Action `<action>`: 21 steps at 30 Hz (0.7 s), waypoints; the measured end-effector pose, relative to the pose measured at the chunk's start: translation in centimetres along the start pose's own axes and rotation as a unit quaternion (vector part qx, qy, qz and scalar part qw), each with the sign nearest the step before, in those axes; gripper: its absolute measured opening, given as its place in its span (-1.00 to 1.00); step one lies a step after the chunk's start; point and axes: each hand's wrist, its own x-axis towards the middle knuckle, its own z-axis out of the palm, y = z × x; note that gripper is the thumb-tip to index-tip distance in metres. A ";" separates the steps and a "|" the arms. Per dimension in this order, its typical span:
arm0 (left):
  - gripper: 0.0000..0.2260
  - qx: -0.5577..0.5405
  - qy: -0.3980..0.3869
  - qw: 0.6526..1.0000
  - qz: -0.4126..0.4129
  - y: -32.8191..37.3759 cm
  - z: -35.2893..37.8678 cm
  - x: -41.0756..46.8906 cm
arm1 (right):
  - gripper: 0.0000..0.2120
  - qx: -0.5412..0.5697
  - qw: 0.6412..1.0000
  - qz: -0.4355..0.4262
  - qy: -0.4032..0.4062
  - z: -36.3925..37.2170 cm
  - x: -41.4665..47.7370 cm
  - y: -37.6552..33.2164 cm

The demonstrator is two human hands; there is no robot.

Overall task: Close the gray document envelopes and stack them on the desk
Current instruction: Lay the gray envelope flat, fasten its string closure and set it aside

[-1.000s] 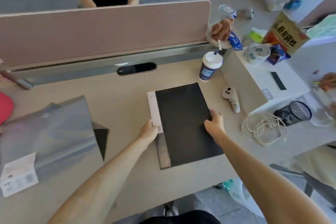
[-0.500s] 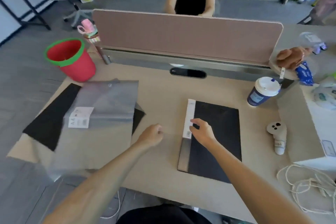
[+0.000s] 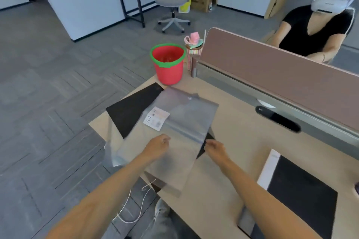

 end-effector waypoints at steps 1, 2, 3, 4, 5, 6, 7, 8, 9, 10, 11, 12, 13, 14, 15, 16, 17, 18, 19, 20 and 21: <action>-0.71 -0.003 0.003 1.000 -0.007 -0.4 -1.0 1.1 | -0.76 0.007 1.000 0.009 0.000 0.6 0.9 -0.5; -0.71 -0.002 0.007 1.000 -0.010 -0.8 -1.9 2.1 | -0.73 0.009 1.000 0.024 0.003 1.1 1.6 -1.0; -0.72 -0.002 0.010 1.000 -0.014 -1.0 -2.8 3.1 | -0.70 0.009 0.999 0.032 0.006 1.6 2.3 -1.4; -0.72 -0.001 0.013 1.000 -0.016 -1.1 -3.7 4.1 | -0.69 0.006 0.999 0.046 0.008 2.0 3.1 -1.6; -0.70 -0.001 0.013 1.000 -0.017 -1.3 -4.5 5.1 | -0.72 -0.002 0.998 0.059 0.011 2.4 3.8 -1.5; -0.68 0.006 0.011 1.000 -0.016 -1.5 -5.4 6.3 | -0.79 -0.006 0.997 0.076 0.018 2.7 4.4 -1.7; -0.65 0.014 0.013 1.000 -0.014 -2.0 -6.2 7.5 | -0.81 -0.007 0.996 0.090 0.024 3.0 4.9 -1.7; -0.62 0.020 0.020 0.999 -0.015 -2.4 -7.0 8.8 | -0.79 0.001 0.993 0.112 0.028 3.2 5.2 -1.8; -0.61 0.024 0.030 0.999 -0.022 -3.1 -7.6 10.4 | -0.73 0.014 0.991 0.128 0.031 3.5 5.4 -1.9; -0.60 0.027 0.040 0.998 -0.035 -3.6 -8.2 11.7 | -0.66 0.028 0.989 0.143 0.035 3.7 5.6 -2.0; -0.59 0.022 0.050 0.997 -0.055 -3.7 -8.6 12.7 | -0.64 0.038 0.987 0.149 0.040 3.9 5.9 -2.0; -0.58 0.020 0.055 0.995 -0.081 -3.7 -8.9 13.6 | -0.65 0.050 0.985 0.156 0.046 4.0 6.0 -2.2; -0.57 0.014 0.050 0.993 -0.102 -3.5 -9.2 13.9 | -0.67 0.061 0.985 0.156 0.050 4.1 6.0 -2.3; -0.57 0.007 0.038 0.993 -0.113 -3.3 -9.3 14.2 | -0.70 0.064 0.984 0.153 0.059 4.1 6.0 -2.2; -0.58 0.005 0.028 0.993 -0.113 -3.2 -9.4 14.5 | -0.73 0.060 0.985 0.143 0.071 4.0 6.0 -2.1; -0.58 0.007 0.028 0.994 -0.105 -3.2 -9.5 14.8 | -0.72 0.052 0.986 0.133 0.088 3.9 6.1 -1.8; -0.57 0.008 0.030 0.995 -0.091 -3.0 -9.7 14.8 | -0.70 0.043 0.986 0.119 0.105 3.8 6.1 -1.5; -0.54 0.010 0.035 0.997 -0.067 -2.8 -9.8 14.7 | -0.65 0.031 0.987 0.105 0.117 3.5 6.0 -1.3; -0.52 0.022 0.044 0.998 -0.040 -2.6 -9.8 14.5 | -0.60 0.005 0.989 0.084 0.124 3.0 5.8 -1.3; -0.50 0.049 0.057 0.997 -0.010 -2.1 -10.0 14.1 | -0.56 -0.038 0.989 0.058 0.132 2.4 5.8 -1.3; -0.48 0.089 0.070 0.993 0.023 -1.5 -10.3 13.6 | -0.54 -0.082 0.987 0.027 0.138 1.8 5.7 -1.5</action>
